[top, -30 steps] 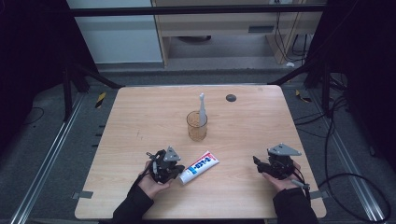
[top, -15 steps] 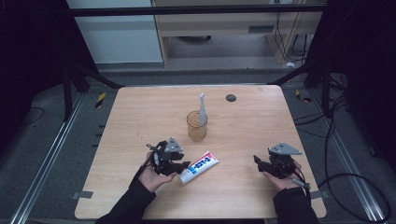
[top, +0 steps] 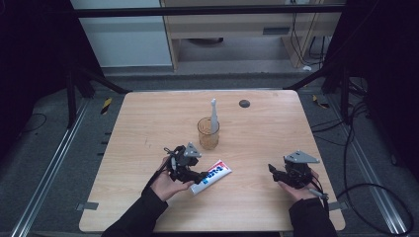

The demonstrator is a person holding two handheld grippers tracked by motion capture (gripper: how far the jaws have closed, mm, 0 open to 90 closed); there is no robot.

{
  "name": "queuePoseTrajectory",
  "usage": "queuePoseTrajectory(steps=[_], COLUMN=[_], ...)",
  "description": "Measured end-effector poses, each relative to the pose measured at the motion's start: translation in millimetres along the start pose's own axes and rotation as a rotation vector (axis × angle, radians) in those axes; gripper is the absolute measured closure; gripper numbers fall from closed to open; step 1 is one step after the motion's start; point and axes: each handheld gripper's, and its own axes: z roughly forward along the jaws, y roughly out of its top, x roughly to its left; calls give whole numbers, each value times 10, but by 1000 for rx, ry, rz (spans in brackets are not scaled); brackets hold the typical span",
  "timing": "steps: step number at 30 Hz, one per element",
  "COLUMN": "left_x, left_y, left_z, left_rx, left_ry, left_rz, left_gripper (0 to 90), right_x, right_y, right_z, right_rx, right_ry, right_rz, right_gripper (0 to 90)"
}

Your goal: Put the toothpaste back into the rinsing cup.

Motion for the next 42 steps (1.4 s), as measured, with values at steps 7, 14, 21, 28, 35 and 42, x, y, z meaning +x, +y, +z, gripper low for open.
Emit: queuePoseTrajectory(steps=[7, 14, 21, 28, 35, 42], left_x=[-32, -48, -49, -49, -34, -50], left_y=[79, 149, 181, 203, 213, 238], left_z=[81, 158, 260, 360, 414, 469], left_rx=[29, 68, 102, 143, 166, 188], left_ry=[-17, -39, -49, -49, -53, -62], left_rz=[16, 32, 34, 44, 42, 52], left_gripper=[390, 405, 409, 415, 417, 413], right_x=[-2, -21, -15, -9, 7, 8], right_y=[-7, -17, -7, -3, 2, 6], right_z=[0, 7, 36, 38, 54, 59], right_rx=[2, 6, 13, 18, 25, 27], right_ry=[4, 8, 6, 3, 5, 7], right_rz=[4, 3, -12, -13, -18, -23], right_gripper=[338, 338, 338, 337, 337, 337])
